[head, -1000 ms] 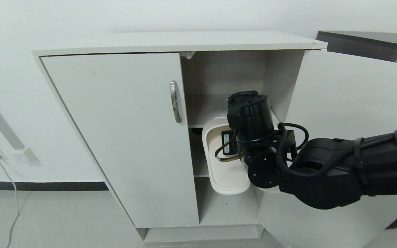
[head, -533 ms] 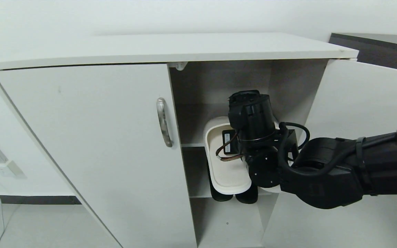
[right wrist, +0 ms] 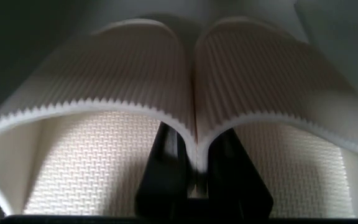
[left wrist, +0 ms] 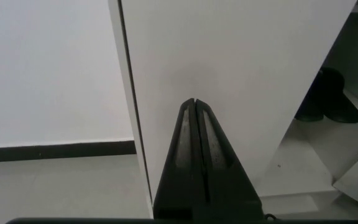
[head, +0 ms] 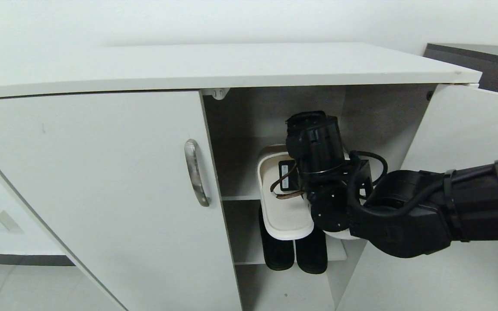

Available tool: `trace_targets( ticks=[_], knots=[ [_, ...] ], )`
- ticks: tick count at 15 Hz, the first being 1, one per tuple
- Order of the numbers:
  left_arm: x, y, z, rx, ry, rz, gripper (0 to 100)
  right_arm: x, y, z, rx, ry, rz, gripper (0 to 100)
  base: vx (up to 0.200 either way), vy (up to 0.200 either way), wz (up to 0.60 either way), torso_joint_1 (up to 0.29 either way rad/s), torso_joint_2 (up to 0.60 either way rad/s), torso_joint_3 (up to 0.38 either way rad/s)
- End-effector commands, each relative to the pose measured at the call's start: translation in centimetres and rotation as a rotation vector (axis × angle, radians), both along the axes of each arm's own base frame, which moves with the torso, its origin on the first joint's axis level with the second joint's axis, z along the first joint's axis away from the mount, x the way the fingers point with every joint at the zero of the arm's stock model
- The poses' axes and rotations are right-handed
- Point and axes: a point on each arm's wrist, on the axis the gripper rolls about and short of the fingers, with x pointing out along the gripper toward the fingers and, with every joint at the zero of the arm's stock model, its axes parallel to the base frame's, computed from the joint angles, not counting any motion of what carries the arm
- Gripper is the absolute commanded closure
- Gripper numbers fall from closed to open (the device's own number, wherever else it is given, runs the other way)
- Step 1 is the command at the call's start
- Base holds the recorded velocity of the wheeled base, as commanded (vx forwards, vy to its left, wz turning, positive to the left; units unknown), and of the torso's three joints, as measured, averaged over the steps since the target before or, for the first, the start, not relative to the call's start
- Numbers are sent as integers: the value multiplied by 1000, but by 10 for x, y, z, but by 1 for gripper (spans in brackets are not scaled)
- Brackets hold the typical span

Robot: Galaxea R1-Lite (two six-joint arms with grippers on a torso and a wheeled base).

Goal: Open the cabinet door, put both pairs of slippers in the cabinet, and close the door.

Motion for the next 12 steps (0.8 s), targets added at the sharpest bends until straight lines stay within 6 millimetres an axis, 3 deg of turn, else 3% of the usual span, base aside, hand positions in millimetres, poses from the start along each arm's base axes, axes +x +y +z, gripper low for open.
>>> trace_targets(
  ticks=[1,12],
  knots=[
    [0,0,0,0,-1,0,100,14,0,-1,6,-4,-26,100,0,0,0,0,0,0],
    [0,0,0,-2,0,0,100,65,9,9,15,1,-87,100,0,0,0,0,0,0]
  ],
)
